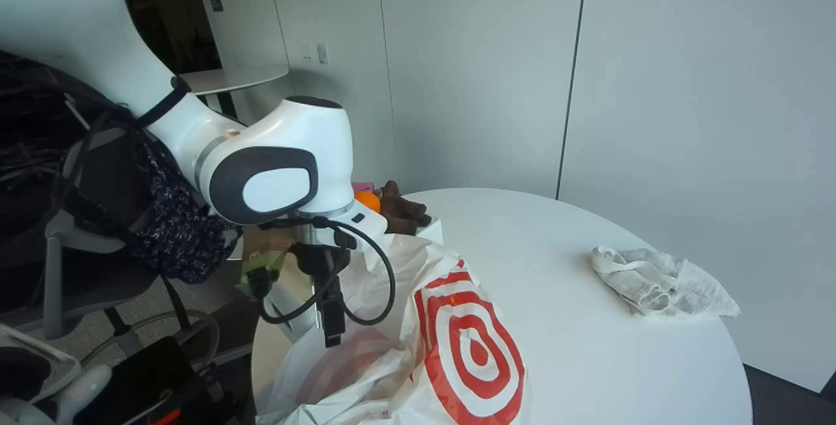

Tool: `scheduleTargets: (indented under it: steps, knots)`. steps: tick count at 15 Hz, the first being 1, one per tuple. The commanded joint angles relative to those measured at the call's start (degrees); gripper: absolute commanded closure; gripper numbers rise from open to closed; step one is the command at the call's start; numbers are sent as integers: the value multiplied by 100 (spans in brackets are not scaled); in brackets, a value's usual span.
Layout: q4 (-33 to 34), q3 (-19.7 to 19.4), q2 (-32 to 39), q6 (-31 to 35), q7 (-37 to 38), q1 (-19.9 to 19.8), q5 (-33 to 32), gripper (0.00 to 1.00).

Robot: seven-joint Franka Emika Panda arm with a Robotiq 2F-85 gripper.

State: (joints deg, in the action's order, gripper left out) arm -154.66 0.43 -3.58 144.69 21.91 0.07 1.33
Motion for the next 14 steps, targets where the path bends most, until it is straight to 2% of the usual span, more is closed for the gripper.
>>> scheduleTargets:
  steps: [1, 4, 5, 6, 7, 9, 10, 11, 12, 14]
  knots:
    - [-219, -135, 469, 707, -228, -129, 348, 0]
    - [-143, -107, 1080, 1506, -585, -105, 998, 0]
    - [-70, -97, 1302, 1782, -482, -90, 971, 0]
    - [-25, -209, 1536, 2091, -166, -39, 614, 0]
    - [10, -569, 1798, 2429, 485, 160, -156, 0]
    - [184, -1625, 2376, 2927, 1358, 940, -1165, 0]
    - [301, -2029, 2547, 2958, 1817, 1202, -1660, 0]
    - [350, -2496, 2741, 3066, 2154, 1596, -1859, 0]
    - [404, -2912, 2937, 3115, 2043, 2069, -1500, 0]
    - [429, -3210, 3260, 3316, 2079, 2399, -1137, 0]
